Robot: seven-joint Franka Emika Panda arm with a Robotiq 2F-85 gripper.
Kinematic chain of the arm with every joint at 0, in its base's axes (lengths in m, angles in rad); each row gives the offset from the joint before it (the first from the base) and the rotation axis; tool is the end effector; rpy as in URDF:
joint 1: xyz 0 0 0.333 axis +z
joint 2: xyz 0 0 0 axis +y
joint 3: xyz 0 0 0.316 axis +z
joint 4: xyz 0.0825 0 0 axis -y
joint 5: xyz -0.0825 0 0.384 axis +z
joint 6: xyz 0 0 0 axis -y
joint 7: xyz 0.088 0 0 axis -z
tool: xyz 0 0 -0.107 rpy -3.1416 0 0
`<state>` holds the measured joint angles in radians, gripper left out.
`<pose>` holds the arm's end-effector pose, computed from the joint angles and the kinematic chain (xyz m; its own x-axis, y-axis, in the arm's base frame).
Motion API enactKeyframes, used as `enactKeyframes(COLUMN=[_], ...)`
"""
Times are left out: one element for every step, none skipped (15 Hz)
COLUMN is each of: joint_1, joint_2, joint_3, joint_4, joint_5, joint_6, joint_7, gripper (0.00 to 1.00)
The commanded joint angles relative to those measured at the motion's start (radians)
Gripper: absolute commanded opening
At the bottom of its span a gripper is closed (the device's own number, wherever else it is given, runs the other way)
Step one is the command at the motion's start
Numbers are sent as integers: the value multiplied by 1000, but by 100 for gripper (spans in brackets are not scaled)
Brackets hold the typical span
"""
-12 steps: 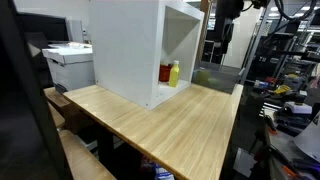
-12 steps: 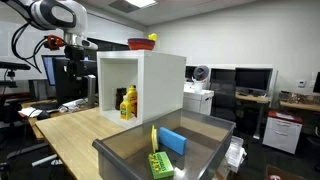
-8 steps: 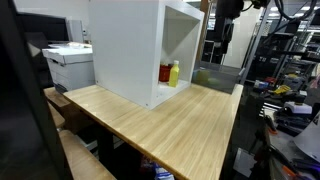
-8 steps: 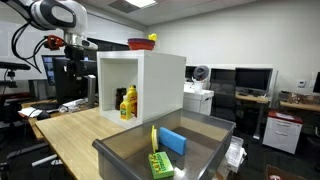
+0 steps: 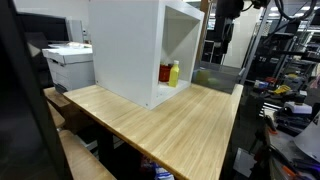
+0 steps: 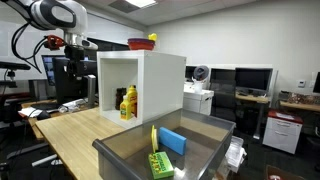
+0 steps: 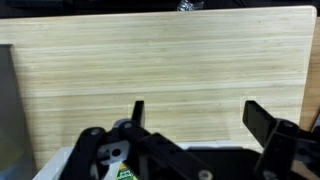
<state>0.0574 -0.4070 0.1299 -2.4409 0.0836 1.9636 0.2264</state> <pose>0.4034 0.0834 0.4437 0.9934 -0.0857 -0.0762 -0.0864 -0.9962 -0.0065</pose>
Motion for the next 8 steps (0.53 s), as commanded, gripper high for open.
enactKeyframes(joint_1=[2,0,0,-2,-4,-6,-9,-12], joint_2=[-7,-8,-8,-9,-10,-10,-11,-14], joint_3=[-2,-3,-3,-5,-8,-9,-12,-16], joint_4=[-7,-8,-7,-6,-5,-4,-3,-1], joint_5=[-7,-7,-7,-5,-7,-8,-9,-8], joint_6=[1,4,2,4,5,4,1,-1], joint_7=[2,6,7,7,9,10,13,16], gripper=[100,100,100,100,100,100,100,100])
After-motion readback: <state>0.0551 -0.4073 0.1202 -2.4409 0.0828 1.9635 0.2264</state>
